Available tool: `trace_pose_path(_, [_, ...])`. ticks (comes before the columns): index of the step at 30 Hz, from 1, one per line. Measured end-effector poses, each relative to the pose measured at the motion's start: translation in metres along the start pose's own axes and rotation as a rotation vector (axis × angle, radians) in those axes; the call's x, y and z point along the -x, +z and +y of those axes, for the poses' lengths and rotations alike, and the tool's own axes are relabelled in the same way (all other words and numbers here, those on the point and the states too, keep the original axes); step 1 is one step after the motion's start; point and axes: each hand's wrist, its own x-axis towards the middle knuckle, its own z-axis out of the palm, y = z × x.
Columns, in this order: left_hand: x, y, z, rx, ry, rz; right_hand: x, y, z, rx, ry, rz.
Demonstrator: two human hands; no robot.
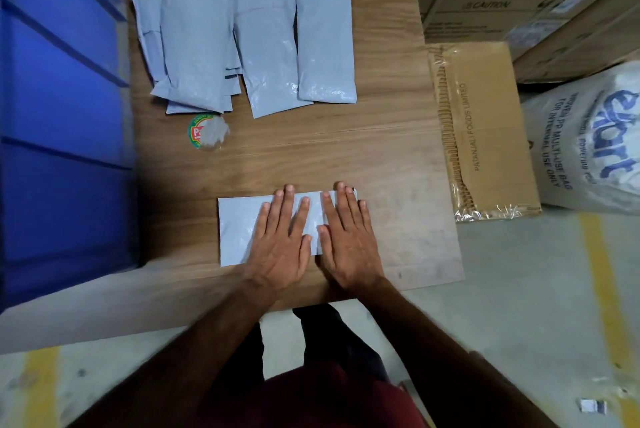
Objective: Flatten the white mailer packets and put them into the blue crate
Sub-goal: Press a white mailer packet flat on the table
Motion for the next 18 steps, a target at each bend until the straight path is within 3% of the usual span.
trace_pose_path(8, [-0.002,-0.001,0.005,0.041,0.024,-0.037,0.003,-0.006,0.005,0.014,0.065,0.013])
trace_pose_path(13, [0.007,-0.009,-0.018,0.047,-0.135,0.033,-0.007,0.001,-0.026,-0.014,-0.061,0.001])
trace_pose_path(18, [0.011,0.004,-0.030,0.005,-0.087,-0.019,-0.009,0.011,-0.026,0.034,-0.059,-0.039])
